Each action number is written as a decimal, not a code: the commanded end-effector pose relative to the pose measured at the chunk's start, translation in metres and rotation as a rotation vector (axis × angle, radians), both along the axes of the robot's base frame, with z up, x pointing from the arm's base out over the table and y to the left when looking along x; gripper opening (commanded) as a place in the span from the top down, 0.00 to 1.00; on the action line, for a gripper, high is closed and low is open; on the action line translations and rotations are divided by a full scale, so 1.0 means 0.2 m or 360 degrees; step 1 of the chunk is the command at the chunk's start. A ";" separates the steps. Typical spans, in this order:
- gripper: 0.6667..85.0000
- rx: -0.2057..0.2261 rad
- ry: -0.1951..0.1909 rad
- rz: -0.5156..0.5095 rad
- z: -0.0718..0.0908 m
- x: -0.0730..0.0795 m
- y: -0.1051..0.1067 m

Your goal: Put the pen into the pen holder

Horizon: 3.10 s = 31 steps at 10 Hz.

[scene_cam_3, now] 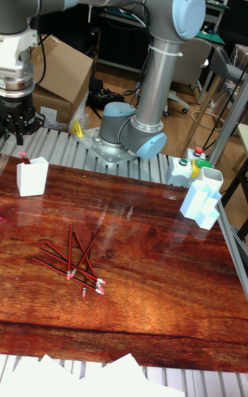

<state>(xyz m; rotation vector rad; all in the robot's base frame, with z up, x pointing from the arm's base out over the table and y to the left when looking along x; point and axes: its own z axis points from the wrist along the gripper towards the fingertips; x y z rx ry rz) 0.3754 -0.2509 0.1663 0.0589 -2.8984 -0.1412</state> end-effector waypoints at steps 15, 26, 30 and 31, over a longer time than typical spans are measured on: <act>1.00 0.0112 0.0018 0.0062 -0.12 -0.06 0.12; 1.00 0.0086 -0.0172 0.0030 -0.38 0.05 0.20; 1.00 0.0049 -0.0253 0.0011 -0.33 0.13 0.22; 1.00 0.0037 -0.0287 0.0014 -0.32 0.17 0.21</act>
